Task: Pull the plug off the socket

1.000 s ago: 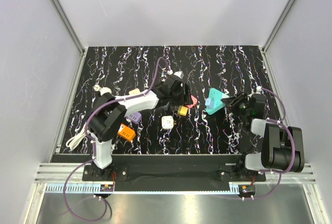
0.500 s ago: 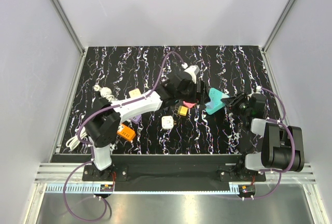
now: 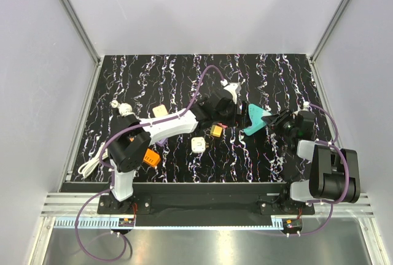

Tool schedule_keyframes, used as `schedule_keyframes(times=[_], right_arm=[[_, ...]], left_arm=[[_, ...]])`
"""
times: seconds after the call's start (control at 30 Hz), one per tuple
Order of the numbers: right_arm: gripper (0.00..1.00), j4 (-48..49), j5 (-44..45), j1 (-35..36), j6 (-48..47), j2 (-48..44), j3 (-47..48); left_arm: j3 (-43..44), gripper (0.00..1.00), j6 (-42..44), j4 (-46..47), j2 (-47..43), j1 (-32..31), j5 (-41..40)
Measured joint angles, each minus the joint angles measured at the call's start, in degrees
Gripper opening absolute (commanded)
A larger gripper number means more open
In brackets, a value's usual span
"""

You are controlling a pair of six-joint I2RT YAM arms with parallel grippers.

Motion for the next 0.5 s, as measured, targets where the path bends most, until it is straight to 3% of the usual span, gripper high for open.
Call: schedule_keyframes(times=[0.5], right_arm=[[0.00,0.04,-0.22,0.00,-0.04,0.02,0.00]], left_arm=[[2.71,0.87,1.49,-0.07,4.94,0.00,-0.50]])
